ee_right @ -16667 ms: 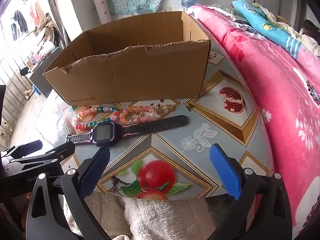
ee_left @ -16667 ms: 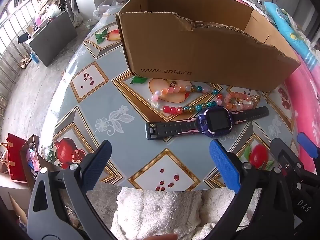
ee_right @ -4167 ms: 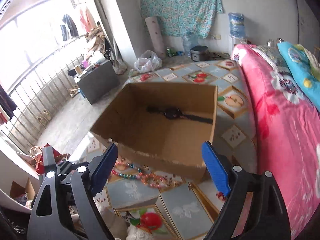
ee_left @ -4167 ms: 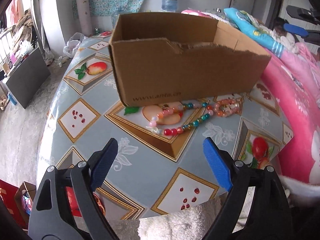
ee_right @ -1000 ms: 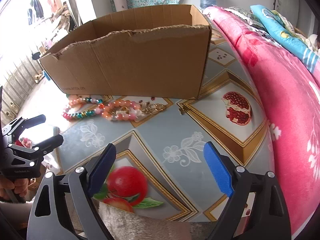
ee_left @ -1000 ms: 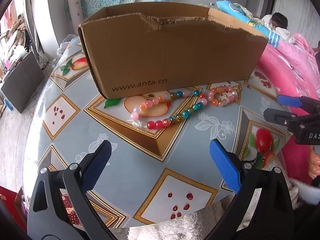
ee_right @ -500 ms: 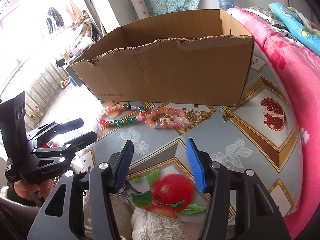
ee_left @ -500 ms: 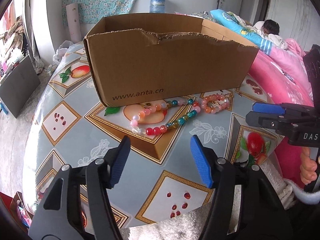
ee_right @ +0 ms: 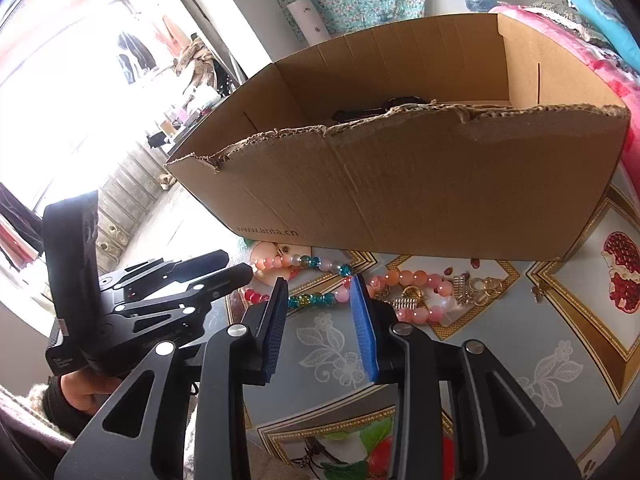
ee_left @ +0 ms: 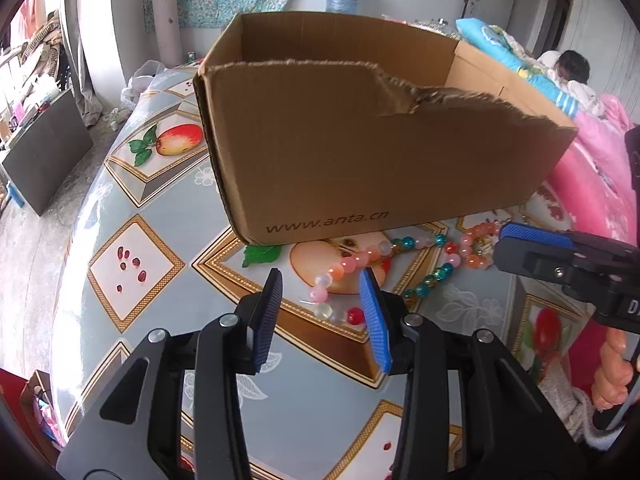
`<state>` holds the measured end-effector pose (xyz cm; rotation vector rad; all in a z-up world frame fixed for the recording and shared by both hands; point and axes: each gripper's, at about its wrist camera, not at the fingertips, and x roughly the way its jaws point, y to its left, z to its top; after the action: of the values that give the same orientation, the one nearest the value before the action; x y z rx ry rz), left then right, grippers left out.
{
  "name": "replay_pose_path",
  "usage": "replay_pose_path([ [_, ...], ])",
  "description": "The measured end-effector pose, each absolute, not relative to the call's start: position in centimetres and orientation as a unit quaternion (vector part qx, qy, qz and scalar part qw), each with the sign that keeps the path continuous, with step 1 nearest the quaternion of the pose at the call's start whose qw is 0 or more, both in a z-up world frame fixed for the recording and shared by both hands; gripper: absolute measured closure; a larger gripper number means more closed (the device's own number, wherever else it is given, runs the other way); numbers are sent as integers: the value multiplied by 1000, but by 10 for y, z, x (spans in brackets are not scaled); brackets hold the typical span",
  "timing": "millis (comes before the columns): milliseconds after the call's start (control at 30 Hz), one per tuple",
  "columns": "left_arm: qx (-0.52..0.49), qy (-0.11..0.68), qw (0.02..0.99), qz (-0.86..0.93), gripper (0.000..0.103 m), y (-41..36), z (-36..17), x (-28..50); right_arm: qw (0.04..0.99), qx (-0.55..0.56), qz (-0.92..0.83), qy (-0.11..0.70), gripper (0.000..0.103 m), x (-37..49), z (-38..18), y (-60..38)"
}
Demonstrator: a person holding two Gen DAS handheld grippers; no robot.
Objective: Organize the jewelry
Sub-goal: 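Close the left tool on the pink-and-teal beaded bracelet, then lift the beaded bracelet with the left tool and carry it over the box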
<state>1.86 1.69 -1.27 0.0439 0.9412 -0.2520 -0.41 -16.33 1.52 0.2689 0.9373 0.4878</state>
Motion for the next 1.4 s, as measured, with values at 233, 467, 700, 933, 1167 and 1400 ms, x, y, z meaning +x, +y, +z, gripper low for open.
replay_pose_path([
  [233,82,465,874,-114,63,13,-20,11,855,117,227,450,71,3,11,-159],
  [467,72,475,869,-118,63,35,-19,-3,847,98,252,457,71,9,6,-136],
  [700,72,465,873,-125,66,35,-21,-5,842,53,245,478,80,21,-7,-104],
  [933,76,455,878,-132,86,27,-23,-3,843,6,240,481,91,17,-5,-83],
  [1167,75,454,877,-134,94,21,-23,-2,836,29,250,487,93,15,-3,-79],
  [1400,43,445,884,-137,95,26,-6,-9,844,48,259,468,93,8,7,-93],
])
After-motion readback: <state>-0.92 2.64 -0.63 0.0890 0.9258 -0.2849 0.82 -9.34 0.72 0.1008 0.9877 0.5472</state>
